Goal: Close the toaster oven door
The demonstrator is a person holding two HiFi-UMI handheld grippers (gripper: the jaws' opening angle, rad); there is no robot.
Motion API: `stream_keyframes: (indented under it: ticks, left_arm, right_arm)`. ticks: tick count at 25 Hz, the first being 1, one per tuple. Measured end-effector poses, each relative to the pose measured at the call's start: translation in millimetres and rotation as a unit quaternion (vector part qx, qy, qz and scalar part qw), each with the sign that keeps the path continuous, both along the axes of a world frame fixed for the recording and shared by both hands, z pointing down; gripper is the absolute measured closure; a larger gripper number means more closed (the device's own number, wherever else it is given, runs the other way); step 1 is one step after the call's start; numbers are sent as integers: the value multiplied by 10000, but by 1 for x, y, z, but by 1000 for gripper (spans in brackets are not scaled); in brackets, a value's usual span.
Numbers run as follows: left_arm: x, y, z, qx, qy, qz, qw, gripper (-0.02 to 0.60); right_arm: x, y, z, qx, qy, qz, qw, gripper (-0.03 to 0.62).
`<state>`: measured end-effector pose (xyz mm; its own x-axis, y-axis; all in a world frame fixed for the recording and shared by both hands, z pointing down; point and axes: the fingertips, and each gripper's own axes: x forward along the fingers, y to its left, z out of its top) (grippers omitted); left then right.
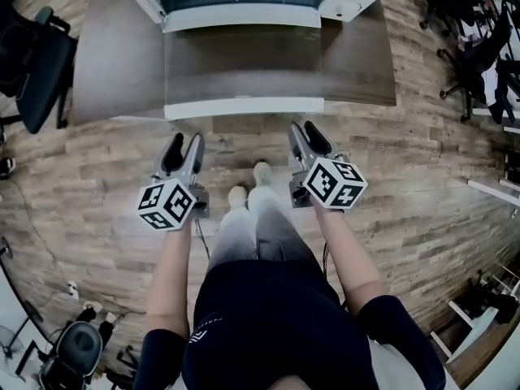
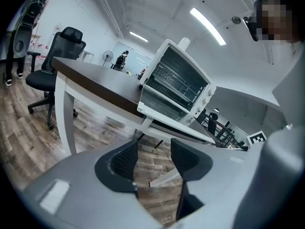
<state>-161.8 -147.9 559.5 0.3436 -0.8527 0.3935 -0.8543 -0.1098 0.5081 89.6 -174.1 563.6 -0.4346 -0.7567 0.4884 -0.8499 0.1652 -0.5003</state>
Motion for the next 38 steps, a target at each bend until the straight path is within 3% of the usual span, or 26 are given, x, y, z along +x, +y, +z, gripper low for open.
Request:
stream_keyframes:
  ticks: [18,30,38]
  left_arm:
    - [-10,-39,7,146,104,-338,9993,347]
    - [-6,-49,0,270,-66,-110,9996,402]
    - [-6,-47,-16,431,-65,-45,9990,405]
  right_arm:
    - [0,-36,-1,377,283,-95,9988,419]
    - [1,-37,-6,547,488,-184,9971,461]
    - [0,-33,-20,669,401,-128,9969,462]
